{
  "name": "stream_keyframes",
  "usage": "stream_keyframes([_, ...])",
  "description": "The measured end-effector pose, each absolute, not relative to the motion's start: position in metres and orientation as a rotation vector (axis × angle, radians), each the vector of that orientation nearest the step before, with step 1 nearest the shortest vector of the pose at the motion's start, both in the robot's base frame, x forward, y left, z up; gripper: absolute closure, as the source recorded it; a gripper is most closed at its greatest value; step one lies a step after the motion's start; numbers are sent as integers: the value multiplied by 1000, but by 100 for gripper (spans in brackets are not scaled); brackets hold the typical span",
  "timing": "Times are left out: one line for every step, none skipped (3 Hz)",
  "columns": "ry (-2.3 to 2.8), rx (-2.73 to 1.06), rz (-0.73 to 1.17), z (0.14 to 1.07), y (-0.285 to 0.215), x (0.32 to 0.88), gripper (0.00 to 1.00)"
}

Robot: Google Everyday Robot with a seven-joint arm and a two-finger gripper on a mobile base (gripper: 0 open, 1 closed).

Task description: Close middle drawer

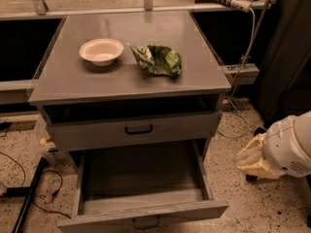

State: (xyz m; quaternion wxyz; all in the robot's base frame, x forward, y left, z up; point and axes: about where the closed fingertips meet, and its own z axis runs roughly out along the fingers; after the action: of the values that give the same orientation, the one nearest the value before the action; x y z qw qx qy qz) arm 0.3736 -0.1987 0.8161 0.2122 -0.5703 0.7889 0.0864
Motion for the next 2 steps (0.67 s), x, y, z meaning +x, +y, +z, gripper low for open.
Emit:
stream_keyframes([2191, -1584, 240, 816, -199, 374, 100])
stream_keyframes([2172, -1551, 255, 791, -189, 383, 100])
